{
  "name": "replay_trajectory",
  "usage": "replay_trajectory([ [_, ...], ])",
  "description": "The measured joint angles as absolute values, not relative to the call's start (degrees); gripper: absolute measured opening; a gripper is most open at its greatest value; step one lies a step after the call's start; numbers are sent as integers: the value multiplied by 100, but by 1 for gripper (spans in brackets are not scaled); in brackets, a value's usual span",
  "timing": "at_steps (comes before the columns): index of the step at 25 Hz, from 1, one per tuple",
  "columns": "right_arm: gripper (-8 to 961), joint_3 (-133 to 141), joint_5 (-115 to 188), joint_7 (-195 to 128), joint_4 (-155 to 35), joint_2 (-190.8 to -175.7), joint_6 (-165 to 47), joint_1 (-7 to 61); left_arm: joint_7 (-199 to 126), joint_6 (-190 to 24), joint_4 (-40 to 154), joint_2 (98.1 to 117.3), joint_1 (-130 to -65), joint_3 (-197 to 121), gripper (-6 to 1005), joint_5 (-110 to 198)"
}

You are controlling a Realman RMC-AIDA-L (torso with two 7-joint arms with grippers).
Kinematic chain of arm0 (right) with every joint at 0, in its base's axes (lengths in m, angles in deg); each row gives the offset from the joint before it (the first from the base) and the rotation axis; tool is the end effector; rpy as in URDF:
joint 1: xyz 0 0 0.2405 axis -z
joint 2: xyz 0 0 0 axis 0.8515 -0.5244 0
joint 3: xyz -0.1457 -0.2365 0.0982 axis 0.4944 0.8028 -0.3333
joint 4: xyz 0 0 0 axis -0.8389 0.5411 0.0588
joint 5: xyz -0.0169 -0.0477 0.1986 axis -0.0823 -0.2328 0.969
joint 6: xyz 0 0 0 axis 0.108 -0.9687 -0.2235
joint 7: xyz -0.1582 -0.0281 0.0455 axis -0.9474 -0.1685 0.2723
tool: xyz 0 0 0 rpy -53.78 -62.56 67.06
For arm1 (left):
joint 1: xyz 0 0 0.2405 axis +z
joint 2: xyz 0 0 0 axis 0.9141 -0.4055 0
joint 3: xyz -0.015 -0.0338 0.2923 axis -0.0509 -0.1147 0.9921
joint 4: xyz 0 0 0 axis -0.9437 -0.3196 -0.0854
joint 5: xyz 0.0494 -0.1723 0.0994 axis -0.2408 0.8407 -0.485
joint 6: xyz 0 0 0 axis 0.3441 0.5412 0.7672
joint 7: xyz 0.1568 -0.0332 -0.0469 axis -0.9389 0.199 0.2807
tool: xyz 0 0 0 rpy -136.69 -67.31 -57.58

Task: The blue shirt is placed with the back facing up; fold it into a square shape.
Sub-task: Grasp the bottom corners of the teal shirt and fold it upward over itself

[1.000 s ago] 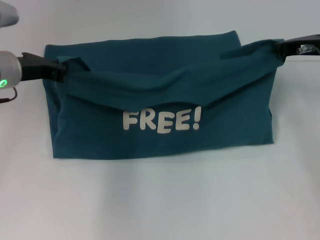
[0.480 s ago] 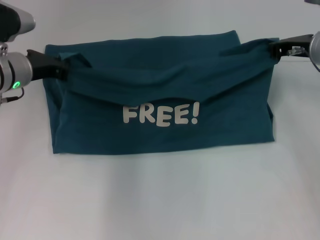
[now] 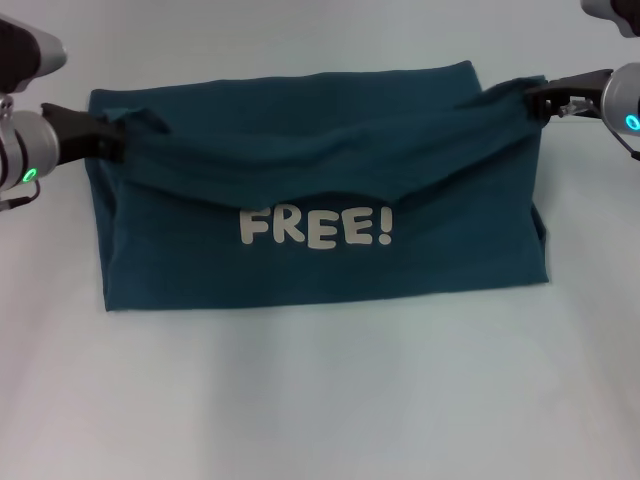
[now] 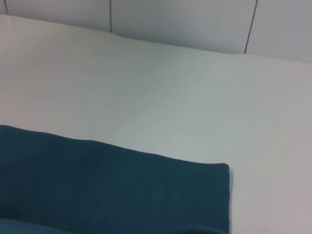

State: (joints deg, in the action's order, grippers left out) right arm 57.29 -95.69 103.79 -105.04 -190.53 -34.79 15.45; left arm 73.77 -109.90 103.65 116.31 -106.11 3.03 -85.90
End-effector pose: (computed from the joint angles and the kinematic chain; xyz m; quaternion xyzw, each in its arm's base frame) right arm 0.2490 0.5129 0.0006 -0.8021 0.3519 0.0612 0.4785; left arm -0.2907 0.4899 0.0042 -0.8207 -0.2923 -0.0259 0.4903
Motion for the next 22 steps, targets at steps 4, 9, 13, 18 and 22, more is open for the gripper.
replay_trajectory([
  [4,85,5732,-9518,10342,-10402,-19044,-3558,1508,7382,-10704,10270,11660,-10570,314,33,-8583],
  [9,193,5718,-9516,10342,-10330,-19026,-3619,1458,7386,-10687,10076,11622,-10622,319,281,-8595],
  [13,329,5733,-9513,10337,-10334,-19033,-3641,1452,7403,-10720,10071,11627,-10637,316,439,-8589],
  [18,570,5757,-9513,10319,-10373,-19045,-3620,1451,7567,-10849,10176,11618,-10612,272,547,-8555],
  [22,731,5786,-9514,10319,-10411,-19048,-3487,1452,7838,-11282,10499,11609,-10459,248,634,-8552],
])
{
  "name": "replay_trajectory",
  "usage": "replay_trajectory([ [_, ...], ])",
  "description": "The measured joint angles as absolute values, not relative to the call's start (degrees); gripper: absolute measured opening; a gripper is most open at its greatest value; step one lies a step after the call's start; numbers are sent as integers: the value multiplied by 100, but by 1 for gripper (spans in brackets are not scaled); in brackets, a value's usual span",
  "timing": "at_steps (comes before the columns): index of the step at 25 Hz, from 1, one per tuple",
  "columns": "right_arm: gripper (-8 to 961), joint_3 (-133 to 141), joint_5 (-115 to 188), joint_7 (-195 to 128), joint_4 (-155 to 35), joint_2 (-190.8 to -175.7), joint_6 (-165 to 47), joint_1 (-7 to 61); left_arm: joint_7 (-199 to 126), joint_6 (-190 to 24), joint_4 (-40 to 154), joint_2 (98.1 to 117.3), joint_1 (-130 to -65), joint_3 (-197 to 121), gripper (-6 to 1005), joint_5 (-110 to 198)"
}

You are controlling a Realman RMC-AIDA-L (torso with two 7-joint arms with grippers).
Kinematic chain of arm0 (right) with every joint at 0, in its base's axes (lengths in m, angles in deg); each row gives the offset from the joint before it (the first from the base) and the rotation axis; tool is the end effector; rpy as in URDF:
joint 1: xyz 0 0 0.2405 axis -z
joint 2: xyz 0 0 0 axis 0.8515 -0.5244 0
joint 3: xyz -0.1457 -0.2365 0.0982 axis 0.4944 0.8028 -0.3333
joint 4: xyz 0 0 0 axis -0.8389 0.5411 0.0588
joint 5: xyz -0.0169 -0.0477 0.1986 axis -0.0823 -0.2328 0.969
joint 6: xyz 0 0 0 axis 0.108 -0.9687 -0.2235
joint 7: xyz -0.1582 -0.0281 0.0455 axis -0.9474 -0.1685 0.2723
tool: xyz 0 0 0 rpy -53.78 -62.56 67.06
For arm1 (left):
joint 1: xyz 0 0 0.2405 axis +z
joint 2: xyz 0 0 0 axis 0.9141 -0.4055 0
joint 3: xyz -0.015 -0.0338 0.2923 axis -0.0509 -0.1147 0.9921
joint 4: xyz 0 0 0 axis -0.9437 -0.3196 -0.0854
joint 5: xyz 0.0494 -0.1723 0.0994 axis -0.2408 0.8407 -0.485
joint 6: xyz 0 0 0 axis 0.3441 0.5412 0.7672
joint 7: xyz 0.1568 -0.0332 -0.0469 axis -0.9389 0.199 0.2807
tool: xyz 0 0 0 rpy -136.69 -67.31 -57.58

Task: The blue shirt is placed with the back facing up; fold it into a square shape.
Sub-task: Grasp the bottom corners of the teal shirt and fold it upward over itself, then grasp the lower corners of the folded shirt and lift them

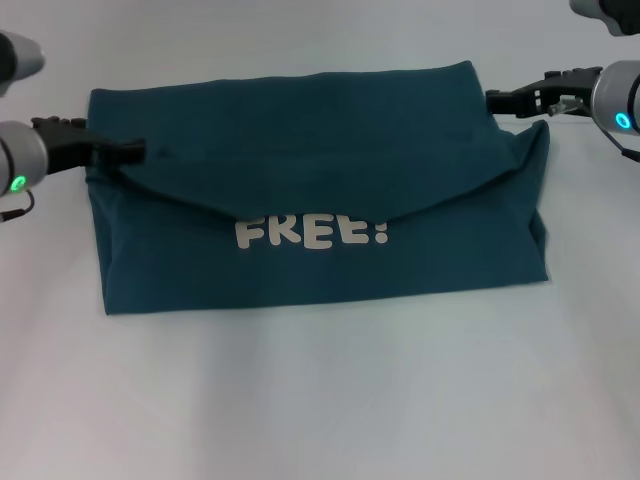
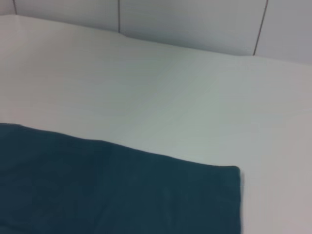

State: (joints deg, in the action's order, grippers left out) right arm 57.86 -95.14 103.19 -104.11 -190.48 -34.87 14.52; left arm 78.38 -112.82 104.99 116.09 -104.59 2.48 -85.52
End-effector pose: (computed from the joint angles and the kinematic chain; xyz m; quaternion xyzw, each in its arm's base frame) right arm 0.2429 0.5152 -0.0044 -0.8087 0.3453 0.0599 0.4723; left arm -0.2994 0.4813 0.0071 -0.8102 -0.3360 -0.0454 0.4782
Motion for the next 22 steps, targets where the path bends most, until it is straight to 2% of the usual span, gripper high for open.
replay_trajectory([
  [2,811,5786,-9514,10334,-10474,-19045,-3367,1472,8077,-11743,10813,11584,-10318,243,700,-8523],
  [6,903,5753,-9515,10357,-10755,-19033,-2886,1551,8710,-13026,11656,11465,-9925,235,876,-8377],
  [9,926,5734,-9533,10358,-11094,-19027,-2409,1656,9252,-13839,12122,11354,-9717,235,908,-8377],
  [12,926,5735,-9551,10359,-11446,-19026,-2051,1801,9978,-14793,12260,11117,-9610,233,940,-8484],
  [14,925,5743,-9552,10359,-11640,-19026,-1857,1881,10321,-15103,12237,11041,-9608,233,940,-8653],
  [22,925,5778,-9803,10365,-11954,-19047,-1473,1933,11264,-15549,12166,11022,-9715,257,938,-9368],
])
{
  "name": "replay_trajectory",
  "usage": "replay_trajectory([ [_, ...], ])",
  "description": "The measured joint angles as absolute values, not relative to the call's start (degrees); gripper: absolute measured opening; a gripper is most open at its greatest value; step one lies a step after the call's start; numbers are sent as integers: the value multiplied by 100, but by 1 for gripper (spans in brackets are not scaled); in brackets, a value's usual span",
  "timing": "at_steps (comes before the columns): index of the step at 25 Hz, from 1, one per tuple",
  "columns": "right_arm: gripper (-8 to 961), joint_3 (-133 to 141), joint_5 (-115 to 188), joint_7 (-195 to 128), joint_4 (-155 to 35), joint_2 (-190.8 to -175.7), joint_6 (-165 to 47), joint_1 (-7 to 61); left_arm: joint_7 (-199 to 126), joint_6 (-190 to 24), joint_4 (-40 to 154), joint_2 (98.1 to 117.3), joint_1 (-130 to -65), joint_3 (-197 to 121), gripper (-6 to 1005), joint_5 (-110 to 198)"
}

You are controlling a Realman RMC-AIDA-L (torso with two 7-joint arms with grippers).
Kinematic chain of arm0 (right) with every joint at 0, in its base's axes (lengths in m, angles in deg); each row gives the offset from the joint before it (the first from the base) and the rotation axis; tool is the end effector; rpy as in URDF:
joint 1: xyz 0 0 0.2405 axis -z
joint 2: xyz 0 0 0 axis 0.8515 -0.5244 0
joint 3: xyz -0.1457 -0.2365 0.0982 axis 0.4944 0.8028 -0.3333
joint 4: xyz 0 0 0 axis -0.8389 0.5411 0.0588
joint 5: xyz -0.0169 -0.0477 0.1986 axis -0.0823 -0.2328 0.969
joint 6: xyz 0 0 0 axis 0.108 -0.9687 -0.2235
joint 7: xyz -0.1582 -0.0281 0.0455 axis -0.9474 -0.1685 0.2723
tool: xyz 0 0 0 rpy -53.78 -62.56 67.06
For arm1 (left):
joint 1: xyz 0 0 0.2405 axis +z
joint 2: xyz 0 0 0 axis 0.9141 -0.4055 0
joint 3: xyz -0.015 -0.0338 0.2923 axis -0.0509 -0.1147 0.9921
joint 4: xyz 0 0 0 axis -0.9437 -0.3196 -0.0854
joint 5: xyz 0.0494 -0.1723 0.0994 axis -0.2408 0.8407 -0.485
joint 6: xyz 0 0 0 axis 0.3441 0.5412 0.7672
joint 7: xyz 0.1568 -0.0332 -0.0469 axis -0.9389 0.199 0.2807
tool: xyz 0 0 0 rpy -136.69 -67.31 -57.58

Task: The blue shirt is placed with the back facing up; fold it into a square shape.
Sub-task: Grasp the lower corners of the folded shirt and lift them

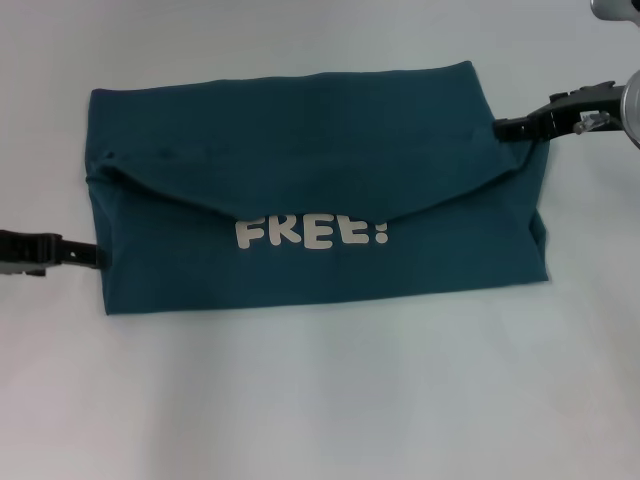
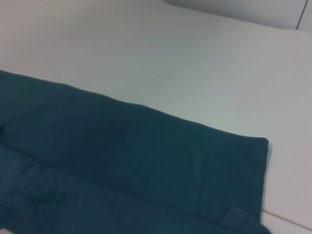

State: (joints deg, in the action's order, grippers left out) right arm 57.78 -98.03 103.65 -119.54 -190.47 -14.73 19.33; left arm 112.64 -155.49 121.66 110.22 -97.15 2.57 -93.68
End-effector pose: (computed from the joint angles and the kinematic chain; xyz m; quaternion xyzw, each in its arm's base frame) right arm 0.2356 0.4823 0.0128 -0.8463 0.3362 0.0168 0.4130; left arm -0.3262 0.3945 0.0454 -0.7564 -0.5835 -0.0061 0.2956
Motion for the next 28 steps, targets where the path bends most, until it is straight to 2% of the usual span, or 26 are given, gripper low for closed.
replay_trajectory([
  [18,926,5952,-9849,10363,-11933,-19041,-1490,1891,11657,-15844,11363,11036,-10143,258,938,-9713],
  [28,925,6078,-9849,10359,-11917,-19041,-1505,1917,11720,-15334,10849,11049,-10322,296,937,-9732],
])
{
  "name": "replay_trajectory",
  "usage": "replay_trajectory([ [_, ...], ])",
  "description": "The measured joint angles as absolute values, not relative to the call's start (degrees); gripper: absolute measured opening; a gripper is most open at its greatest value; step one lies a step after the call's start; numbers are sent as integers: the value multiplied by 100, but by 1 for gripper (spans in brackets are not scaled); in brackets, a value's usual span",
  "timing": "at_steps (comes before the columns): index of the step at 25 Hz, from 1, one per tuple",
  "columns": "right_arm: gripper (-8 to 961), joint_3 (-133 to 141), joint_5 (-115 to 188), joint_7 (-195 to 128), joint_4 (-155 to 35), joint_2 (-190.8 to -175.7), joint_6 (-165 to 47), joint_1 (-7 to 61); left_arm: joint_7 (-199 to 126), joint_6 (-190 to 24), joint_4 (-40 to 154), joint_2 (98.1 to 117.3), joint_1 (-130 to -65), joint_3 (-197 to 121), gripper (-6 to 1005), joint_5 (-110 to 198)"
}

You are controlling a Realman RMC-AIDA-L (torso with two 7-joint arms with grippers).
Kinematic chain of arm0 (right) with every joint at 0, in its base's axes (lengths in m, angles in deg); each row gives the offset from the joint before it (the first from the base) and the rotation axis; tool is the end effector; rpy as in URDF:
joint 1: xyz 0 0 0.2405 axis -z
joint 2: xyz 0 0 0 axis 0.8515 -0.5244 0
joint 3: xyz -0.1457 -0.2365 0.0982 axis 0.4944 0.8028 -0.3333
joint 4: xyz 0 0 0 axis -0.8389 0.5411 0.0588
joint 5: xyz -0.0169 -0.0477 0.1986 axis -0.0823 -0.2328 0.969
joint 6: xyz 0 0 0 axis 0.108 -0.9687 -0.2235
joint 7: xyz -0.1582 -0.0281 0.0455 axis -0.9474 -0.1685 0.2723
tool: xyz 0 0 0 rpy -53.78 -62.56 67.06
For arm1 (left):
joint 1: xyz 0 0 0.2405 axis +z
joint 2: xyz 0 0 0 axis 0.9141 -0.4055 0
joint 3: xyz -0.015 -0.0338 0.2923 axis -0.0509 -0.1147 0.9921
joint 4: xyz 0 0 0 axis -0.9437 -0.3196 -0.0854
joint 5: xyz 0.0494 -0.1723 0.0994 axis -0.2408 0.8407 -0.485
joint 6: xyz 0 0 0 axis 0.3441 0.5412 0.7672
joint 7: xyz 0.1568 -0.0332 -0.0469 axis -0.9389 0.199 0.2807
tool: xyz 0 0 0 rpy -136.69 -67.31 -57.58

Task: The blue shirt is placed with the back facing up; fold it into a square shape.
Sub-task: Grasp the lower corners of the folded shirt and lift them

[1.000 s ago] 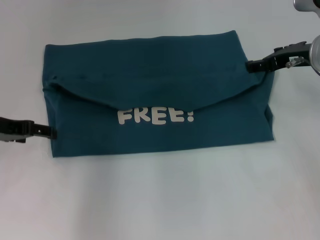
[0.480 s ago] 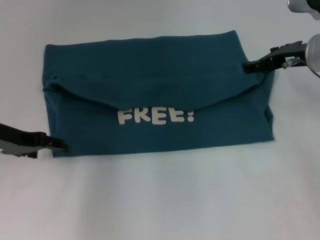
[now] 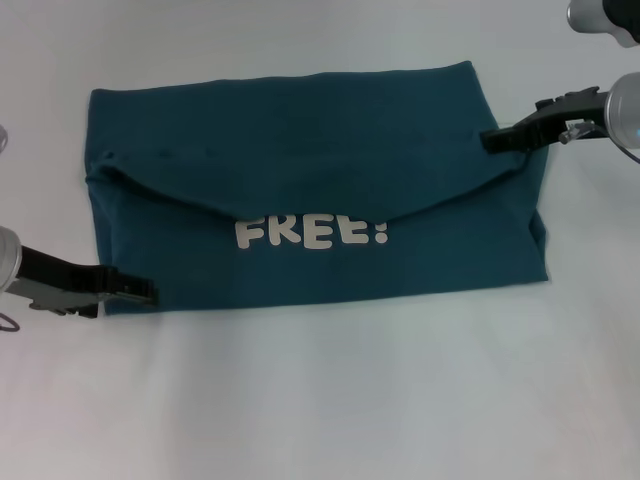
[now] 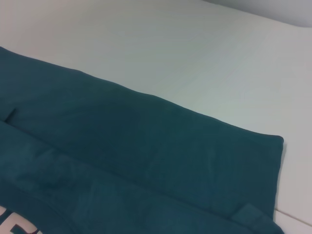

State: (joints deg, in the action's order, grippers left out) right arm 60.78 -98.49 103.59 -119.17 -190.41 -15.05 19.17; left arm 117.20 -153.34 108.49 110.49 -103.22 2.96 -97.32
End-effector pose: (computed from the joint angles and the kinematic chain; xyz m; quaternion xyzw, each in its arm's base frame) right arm 0.2309 0.4811 0.0027 -0.8574 0.3177 0.0005 0.4048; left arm -0.3229 0.4018 -0.0011 -0.7367 -0.6331 0.0255 0.2364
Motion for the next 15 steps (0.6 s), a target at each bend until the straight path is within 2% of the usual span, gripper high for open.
replay_trajectory([
  [15,925,6104,-9848,10368,-11891,-19048,-1498,1942,11718,-15033,10585,11180,-10539,293,913,-10015],
])
